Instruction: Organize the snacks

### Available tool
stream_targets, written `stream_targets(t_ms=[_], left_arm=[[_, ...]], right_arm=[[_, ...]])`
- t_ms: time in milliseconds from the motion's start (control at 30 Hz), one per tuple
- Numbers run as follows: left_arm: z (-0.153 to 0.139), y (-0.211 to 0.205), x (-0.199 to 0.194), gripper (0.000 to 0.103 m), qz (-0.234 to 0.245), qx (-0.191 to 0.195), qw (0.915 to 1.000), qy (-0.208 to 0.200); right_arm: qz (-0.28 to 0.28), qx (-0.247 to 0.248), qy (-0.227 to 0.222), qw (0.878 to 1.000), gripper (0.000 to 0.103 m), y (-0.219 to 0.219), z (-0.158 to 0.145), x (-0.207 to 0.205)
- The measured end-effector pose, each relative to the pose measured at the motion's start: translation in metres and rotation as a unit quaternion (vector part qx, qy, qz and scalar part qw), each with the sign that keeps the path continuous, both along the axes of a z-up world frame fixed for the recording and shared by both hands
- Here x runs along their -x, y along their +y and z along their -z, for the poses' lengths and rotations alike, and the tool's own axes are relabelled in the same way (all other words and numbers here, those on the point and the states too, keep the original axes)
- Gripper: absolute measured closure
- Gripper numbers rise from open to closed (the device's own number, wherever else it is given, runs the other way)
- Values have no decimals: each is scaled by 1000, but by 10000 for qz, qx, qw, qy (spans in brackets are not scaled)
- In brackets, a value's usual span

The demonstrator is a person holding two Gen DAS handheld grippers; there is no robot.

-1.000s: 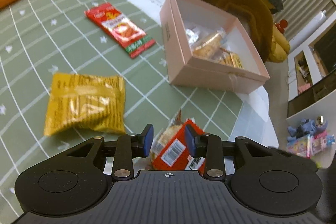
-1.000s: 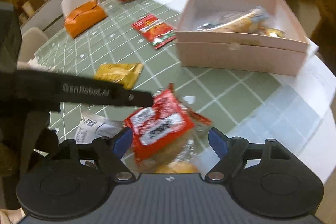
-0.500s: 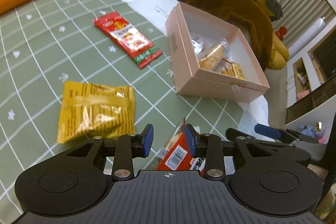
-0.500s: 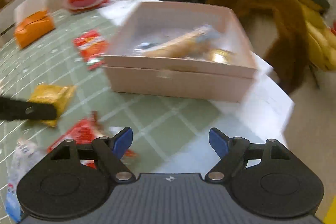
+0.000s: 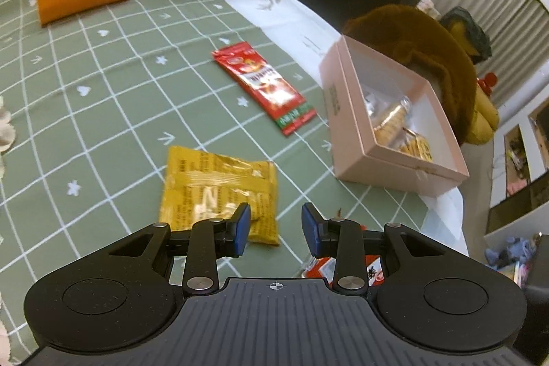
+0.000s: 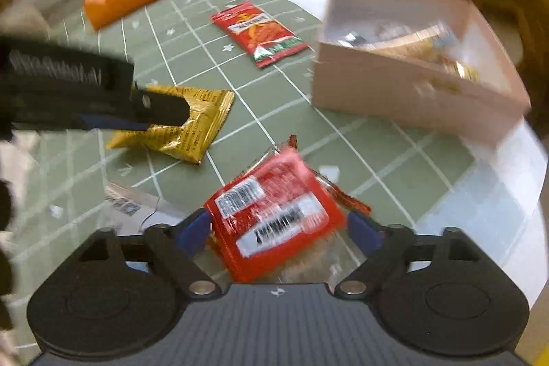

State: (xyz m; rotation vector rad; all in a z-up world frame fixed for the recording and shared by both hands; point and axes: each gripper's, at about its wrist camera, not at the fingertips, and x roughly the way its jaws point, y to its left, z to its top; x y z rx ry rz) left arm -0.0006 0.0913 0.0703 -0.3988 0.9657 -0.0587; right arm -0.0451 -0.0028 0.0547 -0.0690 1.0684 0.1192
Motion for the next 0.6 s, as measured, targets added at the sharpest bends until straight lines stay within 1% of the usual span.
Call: stream_targets(t_ms=[100, 133, 167, 200, 267, 300, 333, 367, 400, 500, 600], left_arm=[[3, 7, 2, 66, -70, 46, 10000, 36], [5, 9, 3, 66, -88, 63, 9999, 55], [7, 11, 3, 66, -108, 82, 9999, 78], [9, 12, 3, 66, -129, 93, 9998, 102], [13, 13, 3, 66, -149, 114, 9997, 139], [14, 13, 3, 66, -147, 130, 9997, 153], [14, 13, 3, 66, -137, 141, 9997, 158], [15, 13, 3, 66, -118, 152, 9997, 162], [15, 12, 4, 66, -99, 166, 9997, 164], [16, 10, 5, 66, -4, 213, 9996, 166], [18, 6, 5, 66, 85, 257, 9995, 192]], right_arm=[[-67, 77, -67, 9999, 13, 6, -1, -4], [-66, 65, -91, 9999, 14, 6, -1, -4], [-65, 39, -128, 9999, 19, 2, -3, -3], [-79, 14, -160, 9998, 20, -3, -5, -2], [-107, 7, -201, 9997, 29, -6, -8, -2], [-110, -15, -228, 9997, 31, -8, -10, -1], [-107, -44, -238, 9996, 39, -10, -13, -1], [-95, -76, -239, 9996, 44, -13, -15, 0], [-54, -127, -230, 9996, 46, -17, -16, -1], [188, -427, -294, 9985, 48, -39, -26, 1], [453, -990, -329, 9935, 48, -71, -37, 1]])
